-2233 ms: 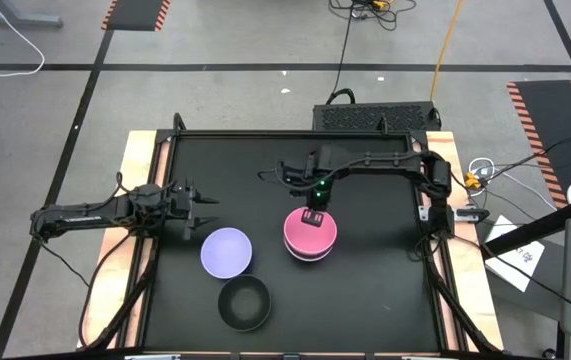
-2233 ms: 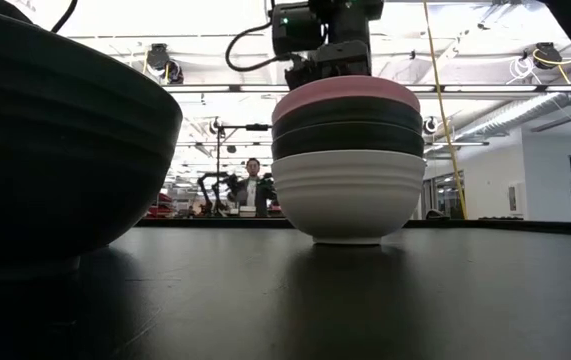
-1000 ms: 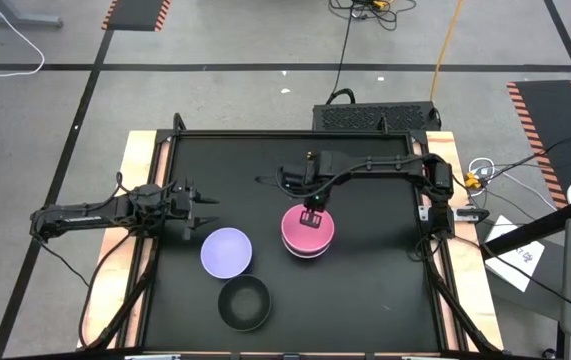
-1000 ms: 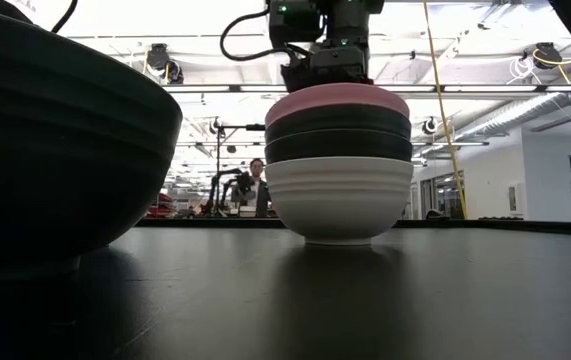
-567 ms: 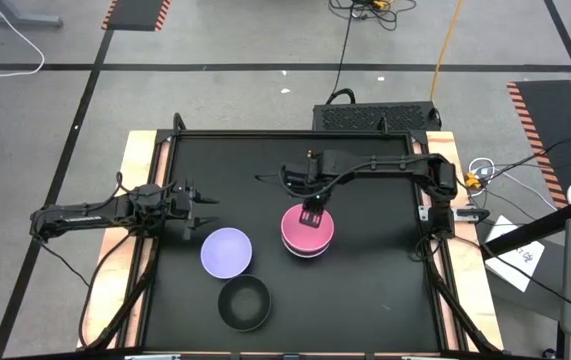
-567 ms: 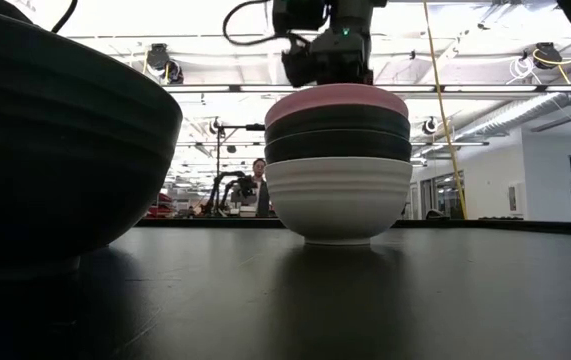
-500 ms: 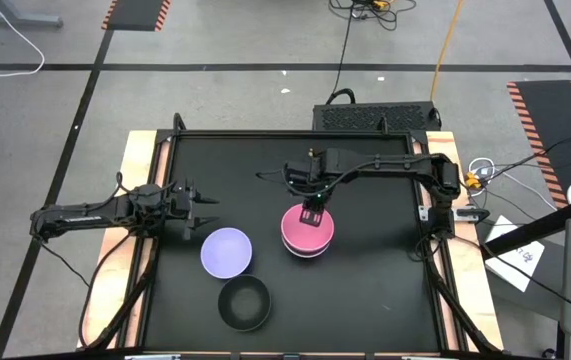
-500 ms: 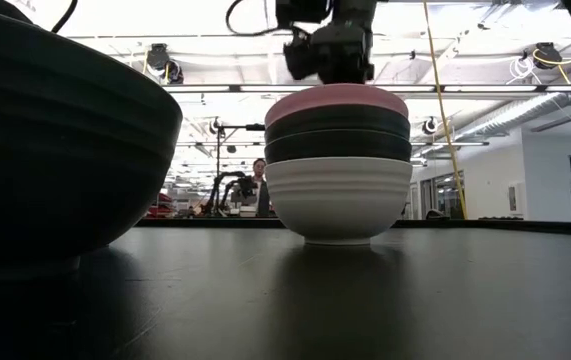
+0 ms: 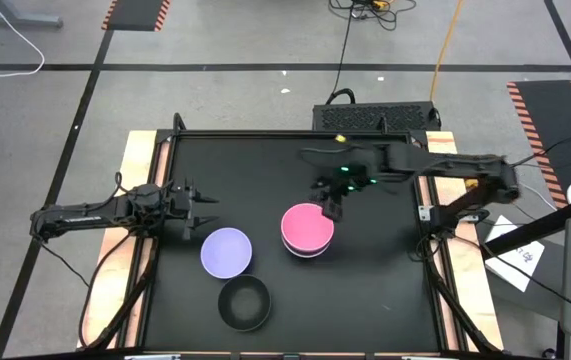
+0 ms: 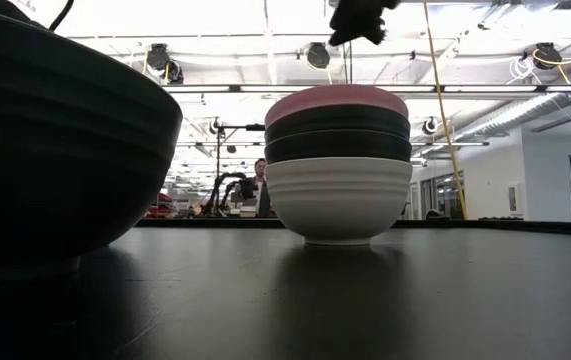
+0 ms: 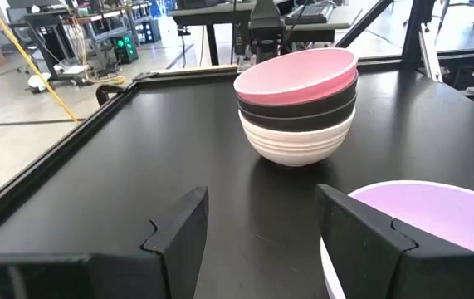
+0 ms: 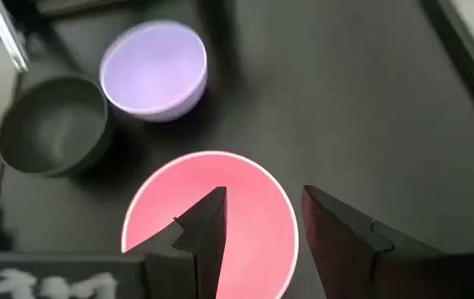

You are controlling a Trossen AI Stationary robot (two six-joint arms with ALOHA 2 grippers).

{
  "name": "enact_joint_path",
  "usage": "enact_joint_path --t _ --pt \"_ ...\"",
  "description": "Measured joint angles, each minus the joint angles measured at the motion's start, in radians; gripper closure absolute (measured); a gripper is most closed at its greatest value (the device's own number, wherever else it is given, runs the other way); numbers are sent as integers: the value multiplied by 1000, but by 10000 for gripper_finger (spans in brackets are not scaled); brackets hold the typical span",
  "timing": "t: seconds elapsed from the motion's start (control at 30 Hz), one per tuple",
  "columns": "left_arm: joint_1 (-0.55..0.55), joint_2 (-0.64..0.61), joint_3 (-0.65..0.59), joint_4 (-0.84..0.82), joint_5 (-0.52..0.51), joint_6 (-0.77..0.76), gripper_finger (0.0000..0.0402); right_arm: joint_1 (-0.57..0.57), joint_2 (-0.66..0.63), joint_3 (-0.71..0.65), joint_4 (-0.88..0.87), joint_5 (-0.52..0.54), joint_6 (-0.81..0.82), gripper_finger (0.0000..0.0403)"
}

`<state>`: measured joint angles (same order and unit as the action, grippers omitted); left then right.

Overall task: Nest bowls inside each other
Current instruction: Stack the purple bowl into the pink bowl

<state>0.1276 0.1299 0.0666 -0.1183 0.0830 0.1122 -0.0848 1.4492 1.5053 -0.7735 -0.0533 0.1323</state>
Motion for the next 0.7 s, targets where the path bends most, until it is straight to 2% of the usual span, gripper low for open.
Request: enact_joint_path --t 0.17,0.3,0.47,0.7 --pt "0 0 0 18 -1 6 176 8 -197 -247 158 0 37 257" --pt "0 0 0 36 -1 6 176 9 -312 -382 179 -2 39 257" --pt "0 0 0 44 -1 5 176 21 -451 -560 294 -2 6 257" --pt "0 0 0 44 -1 -7 176 -14 -665 -781 383 0 28 257"
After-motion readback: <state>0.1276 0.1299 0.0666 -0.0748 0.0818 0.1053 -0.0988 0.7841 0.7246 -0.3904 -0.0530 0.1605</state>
